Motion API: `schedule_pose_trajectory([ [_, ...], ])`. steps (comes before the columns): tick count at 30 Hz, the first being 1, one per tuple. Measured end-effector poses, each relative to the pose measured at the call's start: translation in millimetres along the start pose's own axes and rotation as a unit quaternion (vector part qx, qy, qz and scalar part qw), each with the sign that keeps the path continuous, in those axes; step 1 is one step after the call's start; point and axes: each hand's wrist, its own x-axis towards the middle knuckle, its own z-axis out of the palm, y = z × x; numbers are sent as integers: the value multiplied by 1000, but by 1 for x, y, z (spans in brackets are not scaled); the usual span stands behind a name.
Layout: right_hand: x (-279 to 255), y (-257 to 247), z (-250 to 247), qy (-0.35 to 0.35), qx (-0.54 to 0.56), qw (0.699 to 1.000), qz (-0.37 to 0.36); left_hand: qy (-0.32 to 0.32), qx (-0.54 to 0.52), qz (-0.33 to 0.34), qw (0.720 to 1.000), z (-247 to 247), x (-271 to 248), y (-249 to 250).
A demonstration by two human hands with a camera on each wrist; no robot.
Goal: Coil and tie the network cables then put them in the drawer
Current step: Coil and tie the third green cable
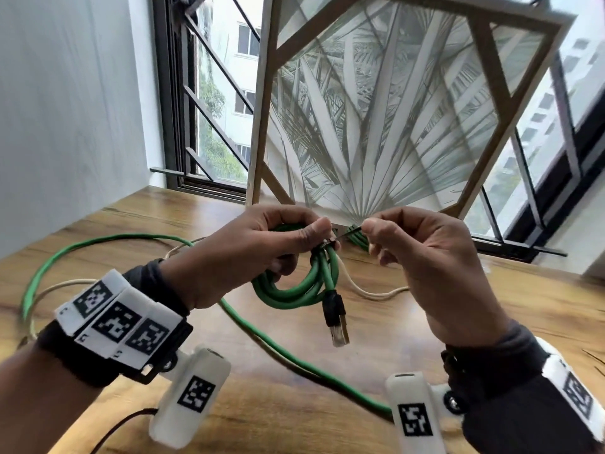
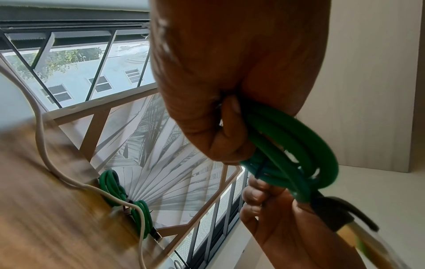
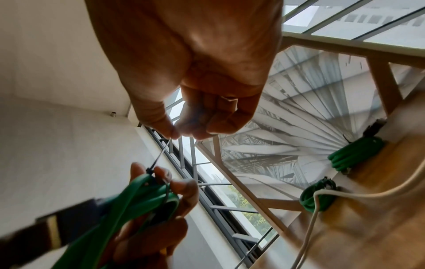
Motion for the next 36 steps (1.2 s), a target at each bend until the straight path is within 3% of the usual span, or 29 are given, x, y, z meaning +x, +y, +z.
schedule_pose_trajectory([
  [9,2,12,-1,77,-67,994,36,-18,27,-76,997,0,-1,-2],
  [13,0,15,2,87,-102,990,32,4,44,-38,998,6,1,-4],
  [22,1,15,7,63,9,987,148,-12,97,-25,995,7,0,-1],
  [26,1,12,9,76,58,982,162,22,76,-28,996,7,2,-4],
  [31,-1,-5,15,43,222,951,209,59,79,-75,992,14,4,-7],
  [36,-13,-7,33,-55,207,960,178,46,131,-66,988,17,1,-7],
])
